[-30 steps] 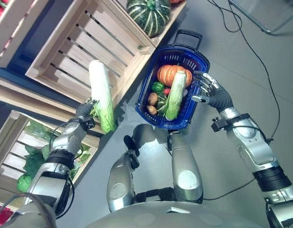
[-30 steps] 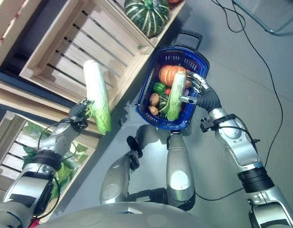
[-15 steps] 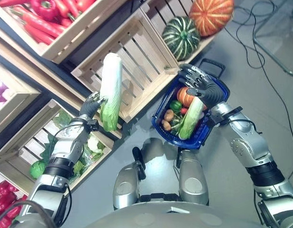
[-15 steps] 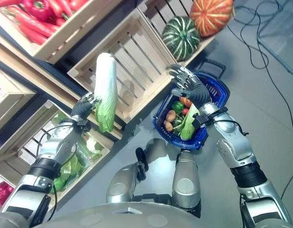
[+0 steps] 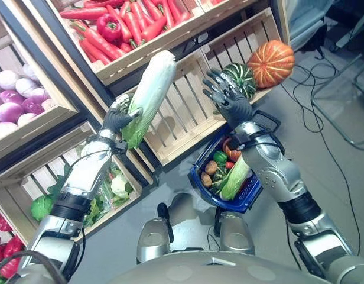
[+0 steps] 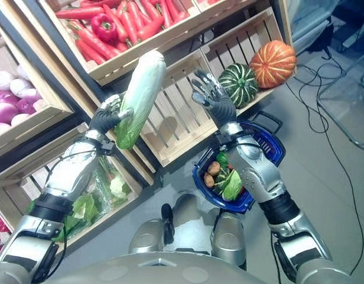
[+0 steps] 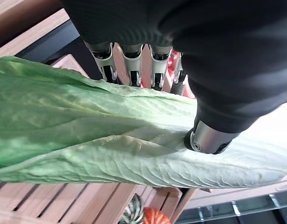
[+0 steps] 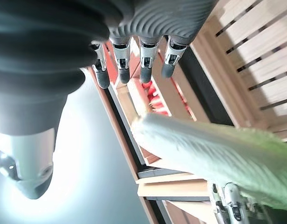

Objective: Pick up fruits and vegetables into the basket

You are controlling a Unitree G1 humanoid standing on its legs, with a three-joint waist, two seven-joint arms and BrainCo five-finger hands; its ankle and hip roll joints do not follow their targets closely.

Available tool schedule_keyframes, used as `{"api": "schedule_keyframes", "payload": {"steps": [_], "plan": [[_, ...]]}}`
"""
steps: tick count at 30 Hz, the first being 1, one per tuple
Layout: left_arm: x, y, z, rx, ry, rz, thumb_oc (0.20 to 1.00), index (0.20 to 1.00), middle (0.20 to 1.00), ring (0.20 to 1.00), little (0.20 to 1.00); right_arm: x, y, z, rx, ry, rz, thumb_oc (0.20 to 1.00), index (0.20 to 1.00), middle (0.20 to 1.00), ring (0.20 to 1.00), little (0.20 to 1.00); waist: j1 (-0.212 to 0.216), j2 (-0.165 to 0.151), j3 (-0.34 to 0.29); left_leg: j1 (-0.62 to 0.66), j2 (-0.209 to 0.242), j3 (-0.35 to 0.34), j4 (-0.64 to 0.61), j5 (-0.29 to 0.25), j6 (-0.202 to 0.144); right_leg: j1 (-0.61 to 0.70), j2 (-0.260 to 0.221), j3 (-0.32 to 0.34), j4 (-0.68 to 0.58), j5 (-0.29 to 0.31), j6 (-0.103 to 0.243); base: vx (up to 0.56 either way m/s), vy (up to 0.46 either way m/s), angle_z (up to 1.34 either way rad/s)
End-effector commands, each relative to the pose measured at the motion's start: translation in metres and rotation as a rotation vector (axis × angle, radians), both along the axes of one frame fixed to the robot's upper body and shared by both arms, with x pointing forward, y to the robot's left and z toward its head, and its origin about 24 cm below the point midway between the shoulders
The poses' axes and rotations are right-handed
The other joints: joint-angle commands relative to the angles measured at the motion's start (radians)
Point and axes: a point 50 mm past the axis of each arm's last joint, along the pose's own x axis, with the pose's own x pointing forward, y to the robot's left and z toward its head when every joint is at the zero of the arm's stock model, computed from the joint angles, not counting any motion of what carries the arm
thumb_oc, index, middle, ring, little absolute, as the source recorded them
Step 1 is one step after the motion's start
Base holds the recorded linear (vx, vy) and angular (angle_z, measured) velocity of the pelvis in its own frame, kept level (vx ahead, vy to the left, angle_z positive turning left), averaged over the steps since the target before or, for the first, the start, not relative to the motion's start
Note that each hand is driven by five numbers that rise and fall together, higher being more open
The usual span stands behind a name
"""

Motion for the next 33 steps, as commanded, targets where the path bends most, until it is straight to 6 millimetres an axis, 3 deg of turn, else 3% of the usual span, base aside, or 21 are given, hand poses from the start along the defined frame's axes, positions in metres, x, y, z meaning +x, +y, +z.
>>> {"api": "schedule_keyframes", "payload": {"steps": [1, 12, 24, 33], "plan": [[0.006, -0.027, 0.044, 0.054, -0.206, -0.067, 0.200, 0.200, 0.200, 0.200, 0.200, 0.000, 0.016, 0.028, 0.164, -0.059, -0.005, 1.000, 1.000, 1.000, 1.000, 1.000, 0.007, -0.054, -0.053, 0.022, -0.036, 0.039, 0.101, -0.166, 0.049, 0.124, -0.054, 0.021, -0.157, 0.045, 0.088, 0.06, -0.039, 0.20], [0.006, -0.059, 0.054, 0.053, -0.267, -0.075, 0.200, 0.200, 0.200, 0.200, 0.200, 0.008, 0.031, 0.019, 0.208, 0.077, -0.119, 1.000, 1.000, 1.000, 1.000, 1.000, 0.014, -0.063, -0.062, 0.049, -0.037, 0.038, 0.095, -0.178, 0.055, 0.149, -0.055, 0.021, -0.164, 0.044, 0.095, 0.02, -0.011, 0.03], [0.006, -0.071, 0.068, 0.216, -0.368, -0.061, 0.200, 0.200, 0.200, 0.200, 0.200, 0.007, 0.055, 0.006, 0.222, 0.234, -0.013, 1.000, 1.000, 1.000, 1.000, 1.000, 0.019, -0.066, -0.070, 0.066, -0.038, 0.036, 0.088, -0.181, 0.055, 0.160, -0.056, 0.020, -0.165, 0.043, 0.099, 0.00, 0.000, 0.00], [0.004, -0.080, 0.064, 0.317, -0.359, -0.091, 0.200, 0.200, 0.200, 0.200, 0.200, 0.003, 0.066, 0.001, 0.264, 0.283, 0.089, 1.000, 1.000, 1.000, 1.000, 1.000, 0.026, -0.071, -0.072, 0.077, -0.039, 0.029, 0.077, -0.181, 0.054, 0.166, -0.054, 0.015, -0.169, 0.047, 0.105, 0.00, -0.001, 0.01]]}}
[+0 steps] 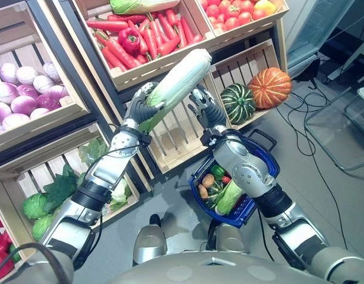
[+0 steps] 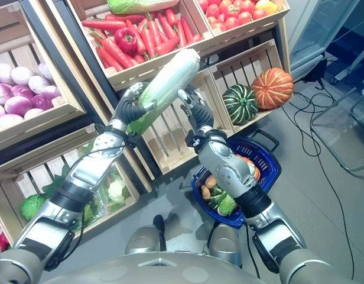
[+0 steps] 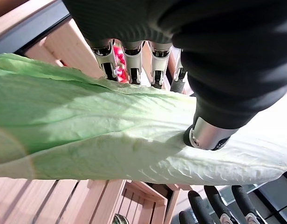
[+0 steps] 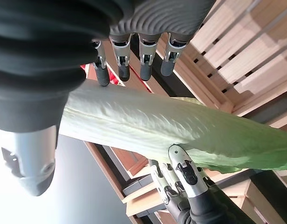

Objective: Pick up fruits and vegetables into the basket

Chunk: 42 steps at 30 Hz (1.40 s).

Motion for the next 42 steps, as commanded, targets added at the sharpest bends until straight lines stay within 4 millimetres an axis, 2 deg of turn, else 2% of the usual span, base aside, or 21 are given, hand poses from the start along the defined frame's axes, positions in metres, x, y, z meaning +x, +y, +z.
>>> {"api": "schedule_keyframes", "payload": {"steps": [1, 6, 15, 23, 29, 35, 42], "plan": [[-0.006, -0.031, 0.046, 0.085, -0.209, -0.147, 0.200, 0.200, 0.200, 0.200, 0.200, -0.002, 0.030, 0.033, 0.143, -0.104, 0.139, 1.000, 1.000, 1.000, 1.000, 1.000, 0.002, -0.031, -0.032, 0.042, -0.038, 0.038, 0.072, -0.176, 0.050, 0.093, -0.055, 0.035, -0.144, 0.044, 0.100, -0.01, 0.002, 0.06], [-0.007, -0.036, 0.040, 0.228, -0.227, -0.163, 0.200, 0.200, 0.200, 0.200, 0.200, -0.003, 0.037, 0.034, 0.194, -0.086, 0.203, 1.000, 1.000, 1.000, 1.000, 1.000, 0.008, -0.031, -0.036, 0.047, -0.039, 0.037, 0.069, -0.176, 0.051, 0.097, -0.054, 0.032, -0.148, 0.046, 0.102, 0.00, 0.003, 0.07], [-0.005, -0.036, 0.041, 0.512, -0.299, -0.104, 0.200, 0.200, 0.200, 0.200, 0.200, 0.006, 0.034, 0.026, 0.210, -0.003, 0.123, 1.000, 1.000, 1.000, 1.000, 1.000, 0.014, -0.033, -0.043, 0.055, -0.040, 0.035, 0.063, -0.180, 0.052, 0.107, -0.053, 0.026, -0.155, 0.045, 0.103, 0.01, -0.003, 0.03], [0.000, -0.039, 0.034, 0.658, -0.227, -0.111, 0.200, 0.200, 0.200, 0.200, 0.200, 0.012, 0.035, 0.031, 0.297, 0.023, 0.119, 1.000, 1.000, 1.000, 1.000, 1.000, 0.009, -0.026, -0.045, 0.060, -0.039, 0.034, 0.059, -0.180, 0.050, 0.110, -0.053, 0.026, -0.157, 0.045, 0.104, 0.00, 0.000, 0.00], [-0.001, -0.045, 0.016, 0.708, -0.139, -0.176, 0.200, 0.200, 0.200, 0.200, 0.200, 0.014, 0.035, 0.037, 0.304, -0.019, 0.103, 1.000, 1.000, 1.000, 1.000, 1.000, 0.007, -0.017, -0.047, 0.060, -0.041, 0.029, 0.059, -0.184, 0.050, 0.110, -0.054, 0.026, -0.156, 0.041, 0.106, 0.00, 0.000, 0.00], [-0.011, -0.054, -0.017, 0.714, -0.080, -0.235, 0.200, 0.200, 0.200, 0.200, 0.200, 0.014, 0.035, 0.047, 0.347, -0.076, 0.125, 1.000, 1.000, 1.000, 1.000, 1.000, 0.005, -0.015, -0.036, 0.048, -0.040, 0.029, 0.071, -0.190, 0.052, 0.098, -0.057, 0.028, -0.151, 0.039, 0.108, -0.02, 0.003, 0.00], [-0.015, -0.058, -0.031, 0.764, -0.082, -0.246, 0.200, 0.200, 0.200, 0.200, 0.200, 0.021, 0.033, 0.049, 0.328, -0.043, 0.059, 1.000, 1.000, 1.000, 1.000, 1.000, 0.007, -0.016, -0.031, 0.044, -0.040, 0.029, 0.070, -0.192, 0.052, 0.094, -0.059, 0.027, -0.152, 0.041, 0.112, 0.00, 0.000, 0.00]]}}
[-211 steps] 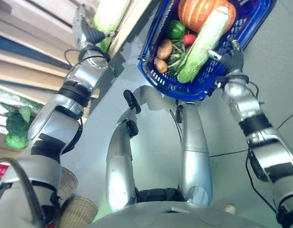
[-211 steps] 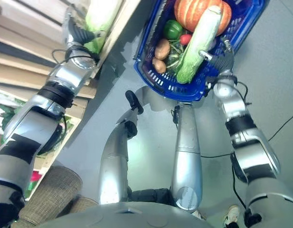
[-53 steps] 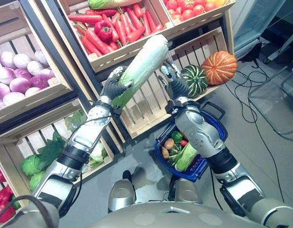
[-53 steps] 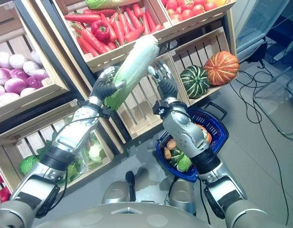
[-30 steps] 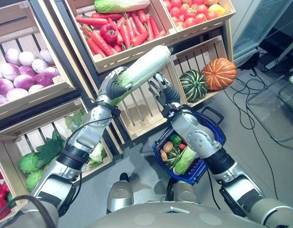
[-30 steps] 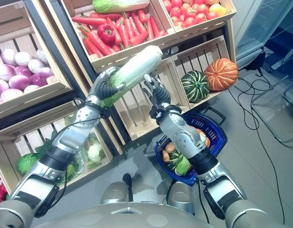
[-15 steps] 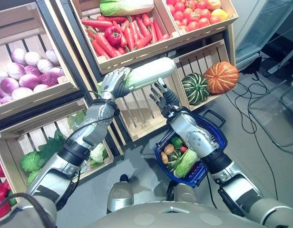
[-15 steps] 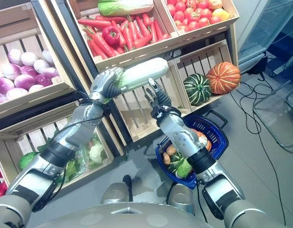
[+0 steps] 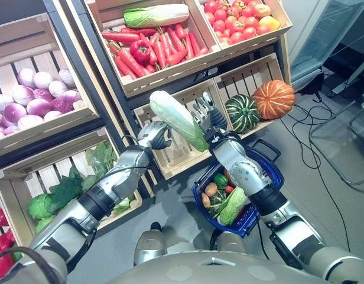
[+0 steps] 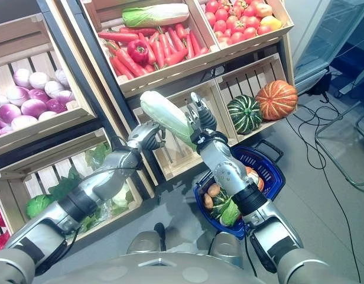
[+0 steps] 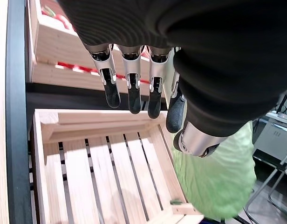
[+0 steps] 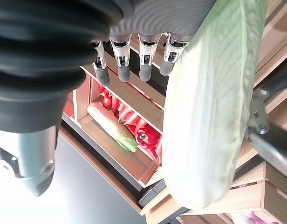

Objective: Pick up fruits and vegetables into the basket

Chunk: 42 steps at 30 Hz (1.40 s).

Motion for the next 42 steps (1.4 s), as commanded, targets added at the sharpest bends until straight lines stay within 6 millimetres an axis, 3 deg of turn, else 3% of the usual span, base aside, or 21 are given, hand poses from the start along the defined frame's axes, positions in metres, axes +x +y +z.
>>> {"api": "schedule_keyframes", "payload": {"steps": [1, 8, 20, 26, 27, 28, 30, 31, 37, 42], "plan": [[0.005, -0.029, 0.034, 0.003, -0.204, -0.142, 0.200, 0.200, 0.200, 0.200, 0.200, 0.009, 0.038, 0.069, 0.136, -0.207, 0.094, 1.000, 1.000, 1.000, 1.000, 1.000, -0.002, -0.032, 0.025, 0.042, -0.039, 0.043, 0.075, -0.189, 0.048, 0.074, -0.062, 0.042, -0.121, 0.040, 0.109, 0.00, 0.000, 0.00], [0.004, -0.035, 0.030, 0.013, -0.206, -0.162, 0.200, 0.200, 0.200, 0.200, 0.200, 0.019, 0.040, 0.065, 0.049, -0.170, 0.097, 1.000, 1.000, 1.000, 1.000, 1.000, 0.002, -0.035, 0.032, 0.039, -0.038, 0.038, 0.076, -0.188, 0.045, 0.069, -0.063, 0.043, -0.116, 0.042, 0.111, 0.00, 0.000, 0.00], [0.011, -0.038, 0.054, -0.075, -0.297, -0.128, 0.200, 0.200, 0.200, 0.200, 0.200, 0.016, 0.052, 0.059, 0.109, -0.128, 0.144, 1.000, 1.000, 1.000, 1.000, 1.000, 0.005, -0.034, 0.033, 0.036, -0.036, 0.026, 0.073, -0.185, 0.041, 0.068, -0.065, 0.047, -0.118, 0.042, 0.114, 0.00, 0.000, 0.00], [0.012, -0.036, 0.052, -0.069, -0.263, -0.108, 0.200, 0.200, 0.200, 0.200, 0.200, 0.017, 0.051, 0.062, 0.128, -0.162, 0.146, 1.000, 1.000, 1.000, 1.000, 1.000, 0.006, -0.029, 0.034, 0.037, -0.035, 0.021, 0.070, -0.181, 0.038, 0.072, -0.064, 0.047, -0.121, 0.041, 0.112, 0.00, 0.000, 0.00], [0.012, -0.036, 0.051, -0.068, -0.250, -0.094, 0.304, 0.304, 0.304, 0.304, 0.304, 0.017, 0.051, 0.062, 0.117, -0.171, 0.141, 1.000, 1.000, 1.000, 1.000, 1.000, 0.005, -0.028, 0.032, 0.038, -0.036, 0.020, 0.066, -0.180, 0.037, 0.073, -0.064, 0.048, -0.123, 0.041, 0.112, 0.00, 0.000, 0.00], [0.012, -0.036, 0.051, -0.069, -0.249, -0.093, 0.304, 0.304, 0.304, 0.304, 0.304, 0.017, 0.051, 0.063, 0.114, -0.174, 0.140, 1.000, 1.000, 1.000, 1.000, 1.000, 0.005, -0.028, 0.032, 0.039, -0.036, 0.020, 0.065, -0.179, 0.037, 0.073, -0.064, 0.048, -0.123, 0.041, 0.112, 0.00, 0.000, 0.00], [0.014, -0.032, 0.047, -0.073, -0.224, -0.063, 0.718, 0.718, 0.718, 0.718, 0.718, 0.017, 0.050, 0.067, 0.087, -0.213, 0.137, 1.000, 1.000, 1.000, 1.000, 1.000, 0.003, -0.027, 0.031, 0.040, -0.036, 0.020, 0.061, -0.176, 0.037, 0.073, -0.063, 0.048, -0.125, 0.041, 0.112, 0.00, 0.000, 0.00], [0.014, -0.029, 0.045, -0.077, -0.210, -0.043, 1.000, 1.000, 1.000, 1.000, 1.000, 0.017, 0.049, 0.068, 0.076, -0.235, 0.138, 1.000, 1.000, 1.000, 1.000, 1.000, 0.002, -0.027, 0.031, 0.040, -0.035, 0.020, 0.061, -0.176, 0.036, 0.072, -0.063, 0.048, -0.123, 0.040, 0.112, 0.00, 0.000, 0.00], [0.016, -0.018, 0.037, -0.061, -0.208, 0.018, 1.000, 1.000, 1.000, 1.000, 1.000, 0.012, 0.041, 0.077, -0.018, -0.377, 0.113, 1.000, 1.000, 1.000, 1.000, 1.000, -0.006, -0.025, 0.041, 0.036, -0.033, 0.023, 0.068, -0.175, 0.035, 0.065, -0.062, 0.051, -0.117, 0.040, 0.110, 0.00, 0.000, 0.00], [0.018, -0.005, 0.038, -0.022, -0.304, 0.053, 1.000, 1.000, 1.000, 1.000, 1.000, 0.000, 0.025, 0.098, -0.240, -0.663, 0.083, 1.000, 1.000, 1.000, 1.000, 1.000, -0.025, -0.027, 0.064, 0.020, -0.029, 0.031, 0.083, -0.176, 0.035, 0.040, -0.059, 0.064, -0.099, 0.038, 0.110, -0.02, -0.015, 0.00]]}}
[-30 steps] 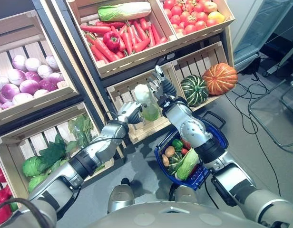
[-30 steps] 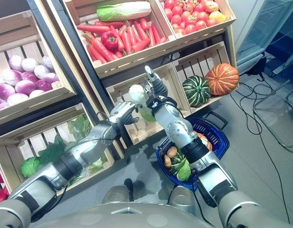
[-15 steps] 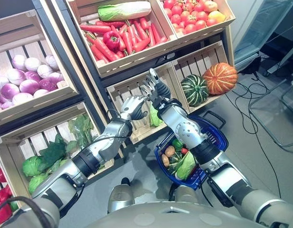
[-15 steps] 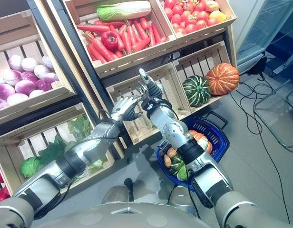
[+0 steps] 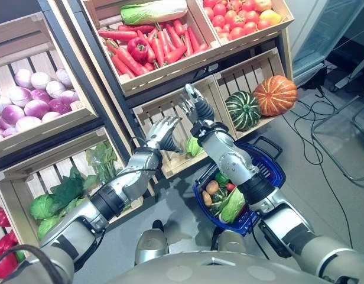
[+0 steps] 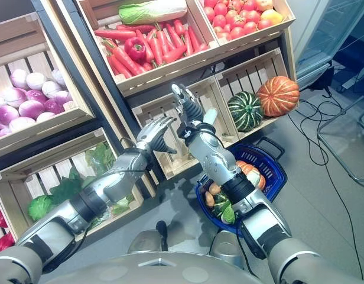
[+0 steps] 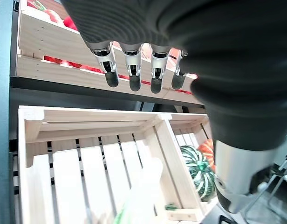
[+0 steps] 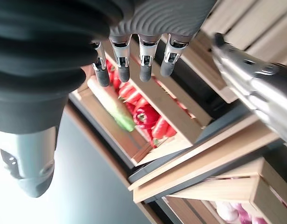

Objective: Pick up fruits and vegetables into the basket

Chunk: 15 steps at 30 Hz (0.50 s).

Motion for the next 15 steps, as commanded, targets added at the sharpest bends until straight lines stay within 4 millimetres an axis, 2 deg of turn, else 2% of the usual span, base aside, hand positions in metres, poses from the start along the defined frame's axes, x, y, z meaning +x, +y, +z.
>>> {"api": "schedule_keyframes", "payload": {"steps": [1, 4, 6, 7, 10, 12, 15], "plan": [[0.016, 0.012, 0.039, 0.024, -0.240, 0.021, 1.000, 1.000, 1.000, 1.000, 1.000, -0.014, 0.003, 0.071, -0.073, -0.447, 0.045, 1.000, 1.000, 1.000, 1.000, 1.000, -0.017, -0.051, 0.055, 0.036, -0.027, 0.034, 0.086, -0.176, 0.035, 0.055, -0.058, 0.066, -0.097, 0.039, 0.109, -0.03, -0.037, -0.04], [0.019, 0.025, 0.036, 0.023, -0.254, 0.070, 1.000, 1.000, 1.000, 1.000, 1.000, -0.024, -0.013, 0.076, -0.215, -0.559, -0.022, 1.000, 1.000, 1.000, 1.000, 1.000, -0.037, -0.052, 0.073, 0.024, -0.021, 0.042, 0.096, -0.174, 0.034, 0.031, -0.057, 0.081, -0.082, 0.039, 0.110, -0.05, -0.036, -0.14], [0.022, 0.031, 0.030, -0.046, -0.200, 0.110, 1.000, 1.000, 1.000, 1.000, 1.000, -0.026, -0.021, 0.076, -0.256, -0.587, -0.065, 1.000, 1.000, 1.000, 1.000, 1.000, -0.050, -0.050, 0.087, 0.016, -0.018, 0.049, 0.101, -0.172, 0.034, 0.019, -0.056, 0.089, -0.076, 0.039, 0.108, -0.10, -0.011, -0.10], [0.023, 0.036, 0.022, -0.120, -0.131, 0.164, 1.000, 1.000, 1.000, 1.000, 1.000, -0.027, -0.032, 0.073, -0.302, -0.605, -0.115, 1.000, 1.000, 1.000, 1.000, 1.000, -0.066, -0.045, 0.107, 0.005, -0.015, 0.055, 0.107, -0.169, 0.034, 0.001, -0.053, 0.098, -0.065, 0.038, 0.106, -0.14, 0.006, -0.16], [0.026, 0.047, 0.012, -0.208, -0.085, 0.260, 1.000, 1.000, 1.000, 1.000, 1.000, -0.031, -0.045, 0.070, -0.377, -0.644, -0.165, 1.000, 1.000, 1.000, 1.000, 1.000, -0.096, -0.034, 0.139, -0.014, -0.010, 0.063, 0.115, -0.165, 0.032, -0.033, -0.048, 0.116, -0.043, 0.034, 0.103, -0.16, 0.034, -0.28], [0.028, 0.063, 0.004, -0.313, -0.082, 0.372, 1.000, 1.000, 1.000, 1.000, 1.000, -0.035, -0.057, 0.063, -0.445, -0.648, -0.171, 1.000, 1.000, 1.000, 1.000, 1.000, -0.134, -0.025, 0.175, -0.035, -0.007, 0.076, 0.127, -0.158, 0.032, -0.074, -0.042, 0.136, -0.017, 0.030, 0.097, -0.17, 0.082, -0.21], [0.031, 0.077, 0.004, -0.496, -0.118, 0.479, 1.000, 1.000, 1.000, 1.000, 1.000, -0.038, -0.071, 0.048, -0.553, -0.616, -0.172, 1.000, 1.000, 1.000, 1.000, 1.000, -0.181, -0.021, 0.220, -0.073, -0.003, 0.092, 0.154, -0.156, 0.030, -0.139, -0.033, 0.169, 0.030, 0.019, 0.088, -0.15, 0.079, -0.35]]}}
